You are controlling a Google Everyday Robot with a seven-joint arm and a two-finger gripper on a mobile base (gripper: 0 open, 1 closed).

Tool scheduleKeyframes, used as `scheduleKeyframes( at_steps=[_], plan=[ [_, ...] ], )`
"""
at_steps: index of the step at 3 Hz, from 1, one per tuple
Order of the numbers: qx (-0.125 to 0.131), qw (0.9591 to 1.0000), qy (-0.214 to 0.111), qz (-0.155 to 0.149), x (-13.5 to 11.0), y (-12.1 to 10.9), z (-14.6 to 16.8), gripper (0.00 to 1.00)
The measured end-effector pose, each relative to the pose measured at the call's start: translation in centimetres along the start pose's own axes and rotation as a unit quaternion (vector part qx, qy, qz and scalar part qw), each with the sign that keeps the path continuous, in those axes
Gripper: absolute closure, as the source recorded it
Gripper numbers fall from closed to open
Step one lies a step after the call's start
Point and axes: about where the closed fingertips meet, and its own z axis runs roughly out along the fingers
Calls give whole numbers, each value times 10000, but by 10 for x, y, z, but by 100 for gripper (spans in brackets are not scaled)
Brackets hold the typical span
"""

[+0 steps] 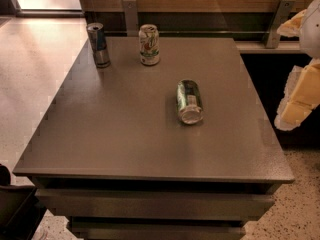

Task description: Place green can upright

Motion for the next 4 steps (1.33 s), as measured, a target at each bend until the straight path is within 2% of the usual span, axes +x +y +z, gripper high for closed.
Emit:
scheduleKeyframes(
  at_steps=[1, 2, 3, 4],
  plan=[
    [11, 10000, -7, 4, 0, 0, -1, 0],
    [139, 9984, -322, 445, -2, -6, -3, 0],
    [307, 9890, -860, 1167, -10, -11, -8, 0],
    [303, 9724, -1350, 1879, -21, -21, -9, 0]
  ],
)
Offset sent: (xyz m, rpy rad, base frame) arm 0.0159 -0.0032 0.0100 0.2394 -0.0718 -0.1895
